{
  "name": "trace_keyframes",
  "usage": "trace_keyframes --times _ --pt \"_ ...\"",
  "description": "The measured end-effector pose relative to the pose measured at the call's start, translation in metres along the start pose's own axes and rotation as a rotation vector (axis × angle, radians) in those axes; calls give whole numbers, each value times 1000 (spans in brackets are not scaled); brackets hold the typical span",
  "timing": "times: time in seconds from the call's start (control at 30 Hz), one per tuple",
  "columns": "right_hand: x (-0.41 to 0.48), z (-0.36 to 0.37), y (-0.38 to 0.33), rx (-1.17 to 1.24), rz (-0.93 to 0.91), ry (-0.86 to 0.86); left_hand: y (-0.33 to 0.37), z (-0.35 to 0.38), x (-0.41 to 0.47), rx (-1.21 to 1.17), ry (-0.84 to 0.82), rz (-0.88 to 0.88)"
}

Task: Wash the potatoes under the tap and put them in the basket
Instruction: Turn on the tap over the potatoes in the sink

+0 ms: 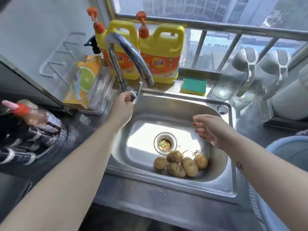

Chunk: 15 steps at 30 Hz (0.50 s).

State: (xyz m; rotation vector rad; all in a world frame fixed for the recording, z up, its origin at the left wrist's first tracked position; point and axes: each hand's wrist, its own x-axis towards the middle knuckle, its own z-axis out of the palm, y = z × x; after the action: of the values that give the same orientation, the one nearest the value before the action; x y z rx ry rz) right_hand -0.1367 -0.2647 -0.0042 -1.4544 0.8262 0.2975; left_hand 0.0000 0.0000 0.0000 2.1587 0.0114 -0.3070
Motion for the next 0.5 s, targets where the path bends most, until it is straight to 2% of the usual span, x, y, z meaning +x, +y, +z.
trace_keyframes --times 0.1,0.27,0.5 --pt "5 4 2 6 40 32 3 -2 26 160 -73 50" --pt "7 3 4 17 71 61 5 5 39 191 -280 100" --pt "3 8 11 19 114 50 -8 8 33 336 -293 251"
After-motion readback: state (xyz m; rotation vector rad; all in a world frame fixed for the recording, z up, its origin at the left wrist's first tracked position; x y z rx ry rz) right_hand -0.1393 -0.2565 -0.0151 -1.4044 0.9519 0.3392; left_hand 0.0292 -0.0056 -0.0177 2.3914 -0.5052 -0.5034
